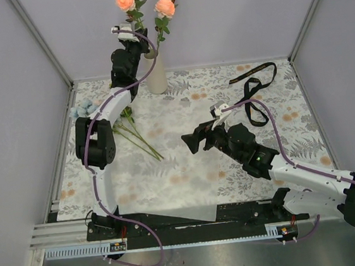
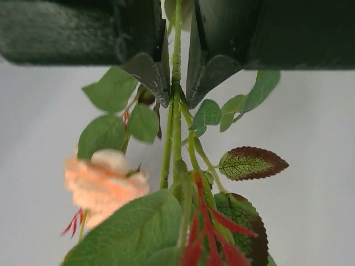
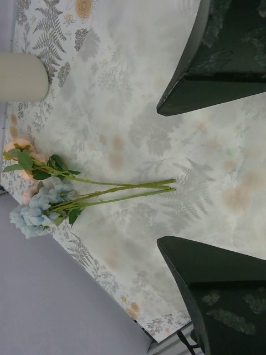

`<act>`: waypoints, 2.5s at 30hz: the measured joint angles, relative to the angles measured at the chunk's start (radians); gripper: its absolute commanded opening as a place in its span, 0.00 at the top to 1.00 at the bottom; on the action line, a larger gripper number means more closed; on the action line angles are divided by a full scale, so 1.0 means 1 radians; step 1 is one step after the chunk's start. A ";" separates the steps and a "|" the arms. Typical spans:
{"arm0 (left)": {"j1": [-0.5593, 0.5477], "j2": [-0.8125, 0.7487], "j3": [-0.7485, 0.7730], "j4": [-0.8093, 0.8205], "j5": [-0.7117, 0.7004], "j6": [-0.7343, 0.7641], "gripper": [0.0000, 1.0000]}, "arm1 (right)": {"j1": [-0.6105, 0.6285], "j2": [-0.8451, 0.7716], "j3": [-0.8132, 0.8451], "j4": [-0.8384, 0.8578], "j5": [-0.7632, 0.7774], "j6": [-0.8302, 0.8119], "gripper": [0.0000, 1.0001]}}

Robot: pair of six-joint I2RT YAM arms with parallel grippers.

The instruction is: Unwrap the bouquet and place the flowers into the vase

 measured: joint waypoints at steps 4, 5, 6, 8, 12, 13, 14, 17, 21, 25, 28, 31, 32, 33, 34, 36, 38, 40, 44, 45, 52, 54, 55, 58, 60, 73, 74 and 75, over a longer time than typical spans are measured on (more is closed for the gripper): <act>0.024 0.005 -0.059 -0.047 0.050 -0.068 0.62 | 0.000 -0.013 0.000 -0.030 0.008 -0.003 0.01; 0.029 0.005 -0.076 -0.055 0.055 -0.078 0.54 | 0.000 -0.018 0.000 -0.035 0.008 -0.003 0.00; 0.033 0.005 -0.094 -0.069 0.058 -0.089 0.48 | 0.000 -0.027 0.000 -0.040 0.010 -0.003 0.01; 0.037 0.005 -0.121 -0.087 0.062 -0.100 0.35 | 0.000 -0.041 0.002 -0.057 0.016 -0.003 0.00; 0.038 -0.010 -0.185 -0.140 0.077 -0.130 0.21 | 0.000 -0.060 0.012 -0.085 0.027 -0.001 0.01; 0.038 -0.023 -0.207 -0.166 0.084 -0.138 0.19 | 0.000 -0.063 0.013 -0.089 0.029 0.001 0.01; 0.038 -0.041 -0.230 -0.190 0.087 -0.143 0.18 | 0.000 -0.064 0.016 -0.096 0.030 0.005 0.01; 0.036 -0.122 -0.296 -0.256 0.095 -0.160 0.14 | 0.000 -0.062 0.037 -0.138 0.032 0.027 0.01; 0.035 -0.288 -0.394 -0.325 0.105 -0.187 0.13 | 0.000 -0.042 0.074 -0.181 0.034 0.066 0.00; 0.035 -0.435 -0.428 -0.444 0.108 -0.214 0.12 | 0.000 0.002 0.091 -0.203 0.031 0.100 0.00; 0.035 -0.531 -0.431 -0.577 0.110 -0.231 0.10 | 0.000 0.050 0.108 -0.212 0.023 0.123 0.01; 0.035 -0.639 -0.480 -0.727 0.101 -0.237 0.07 | 0.000 0.113 0.114 -0.166 0.011 0.145 0.01; 0.035 -0.678 -0.506 -0.772 0.099 -0.238 0.07 | 0.000 0.144 0.116 -0.146 0.010 0.151 0.01; 0.035 -0.727 -0.547 -0.817 0.094 -0.237 0.06 | 0.000 0.187 0.125 -0.123 0.006 0.158 0.02; 0.035 -0.775 -0.586 -0.859 0.090 -0.237 0.04 | 0.000 0.242 0.139 -0.103 0.003 0.164 0.03; 0.035 -0.872 -0.663 -0.955 0.079 -0.236 0.01 | 0.000 0.360 0.179 -0.083 -0.007 0.168 0.04; 0.035 -0.953 -0.716 -1.043 0.071 -0.230 0.01 | 0.000 0.464 0.227 -0.079 -0.020 0.168 0.05; 0.035 -1.038 -0.769 -1.113 0.065 -0.219 0.01 | 0.000 0.571 0.294 -0.081 -0.033 0.165 0.05; 0.035 -1.253 -0.927 -1.146 0.060 -0.210 0.01 | 0.000 0.722 0.425 -0.080 -0.048 0.158 0.09; 0.035 -1.324 -0.982 -1.143 0.061 -0.211 0.01 | 0.000 0.759 0.463 -0.079 -0.050 0.154 0.10; 0.035 -1.548 -1.137 -1.167 0.098 -0.243 0.01 | -0.004 0.967 0.718 -0.079 -0.071 0.136 0.17; 0.035 -1.566 -1.137 -1.174 0.103 -0.243 0.01 | -0.006 1.016 0.777 -0.078 -0.079 0.140 0.19; 0.035 -1.575 -1.138 -1.174 0.103 -0.243 0.01 | -0.008 1.039 0.801 -0.079 -0.085 0.145 0.19; 0.035 -1.596 -1.137 -1.178 0.103 -0.234 0.01 | -0.017 1.106 0.872 -0.083 -0.101 0.171 0.21; 0.035 -1.597 -1.136 -1.186 0.103 -0.232 0.01 | -0.028 1.154 0.928 -0.089 -0.110 0.192 0.22; 0.032 -1.596 -1.135 -1.233 0.074 -0.219 0.01 | -0.094 1.381 1.195 -0.138 -0.235 0.276 0.33; 0.032 -1.596 -1.135 -1.233 0.070 -0.219 0.01 | -0.094 1.393 1.203 -0.132 -0.257 0.280 0.34; 0.032 -1.598 -1.135 -1.233 0.067 -0.219 0.01 | -0.093 1.405 1.210 -0.127 -0.276 0.286 0.34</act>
